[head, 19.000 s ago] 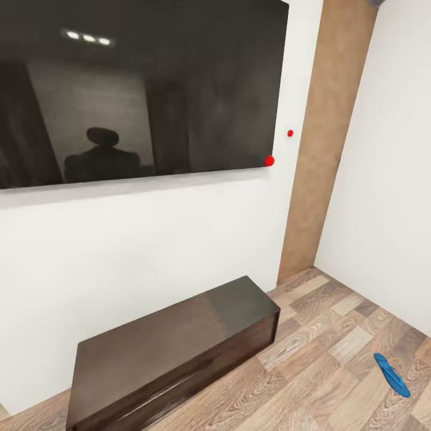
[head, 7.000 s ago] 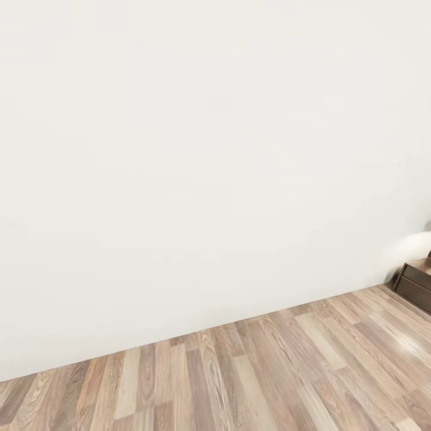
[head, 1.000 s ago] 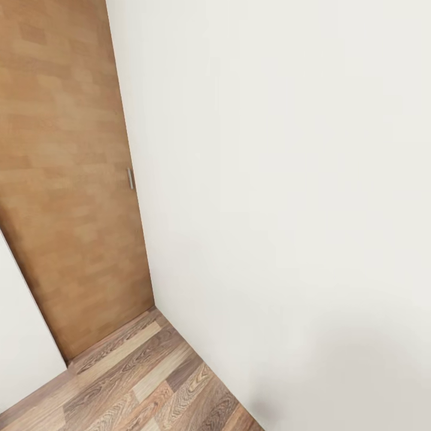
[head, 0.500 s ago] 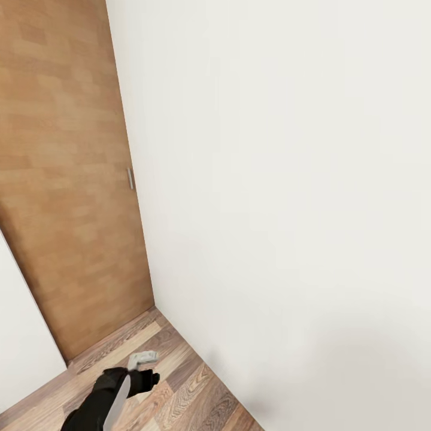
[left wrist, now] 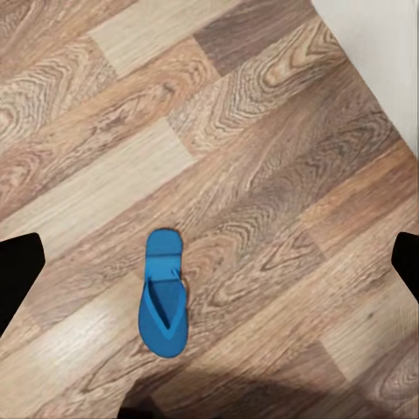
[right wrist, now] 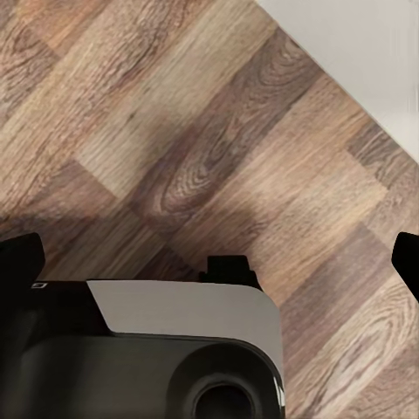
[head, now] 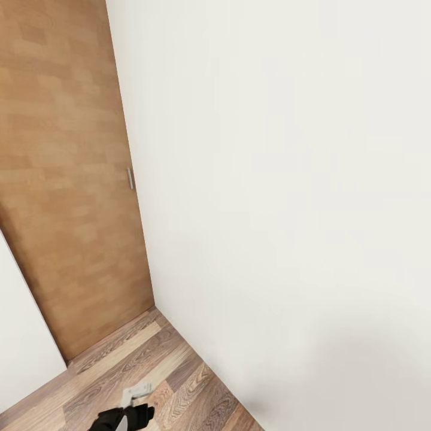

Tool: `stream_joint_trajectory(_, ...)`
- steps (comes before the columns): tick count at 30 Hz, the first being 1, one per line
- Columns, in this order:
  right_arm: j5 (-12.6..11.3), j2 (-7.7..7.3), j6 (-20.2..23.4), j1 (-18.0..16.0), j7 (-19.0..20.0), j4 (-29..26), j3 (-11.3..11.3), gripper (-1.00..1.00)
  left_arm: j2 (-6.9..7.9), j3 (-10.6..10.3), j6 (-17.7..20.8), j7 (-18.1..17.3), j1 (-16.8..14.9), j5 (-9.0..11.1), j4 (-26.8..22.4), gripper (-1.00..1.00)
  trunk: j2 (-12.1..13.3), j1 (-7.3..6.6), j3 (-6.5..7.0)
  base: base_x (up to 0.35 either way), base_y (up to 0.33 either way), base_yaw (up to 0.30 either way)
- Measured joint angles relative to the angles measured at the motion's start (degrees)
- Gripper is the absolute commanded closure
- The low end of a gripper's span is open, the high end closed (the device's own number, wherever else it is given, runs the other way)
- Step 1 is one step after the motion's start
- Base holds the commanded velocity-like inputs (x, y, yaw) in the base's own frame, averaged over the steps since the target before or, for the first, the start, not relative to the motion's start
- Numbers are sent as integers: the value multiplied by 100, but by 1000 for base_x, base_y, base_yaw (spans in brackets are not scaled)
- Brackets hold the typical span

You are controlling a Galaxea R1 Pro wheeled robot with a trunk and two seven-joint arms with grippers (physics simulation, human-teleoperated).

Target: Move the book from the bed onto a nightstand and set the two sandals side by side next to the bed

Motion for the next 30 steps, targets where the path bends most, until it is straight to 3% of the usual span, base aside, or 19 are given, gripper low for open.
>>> stream_joint_trajectory(5, 0, 3, 0, -3, 2, 0, 0, -100, -14, -2, -42, 2, -1, 4, 43, -100, 0, 0, 0, 0, 0, 0)
stream_joint_trajectory(30, 0, -2, 0, 1, 3, 0, 0, -100, -21, -20, -49, 11, 0, -4, 52, -100, -1002, 549, -448, 0, 0, 0)
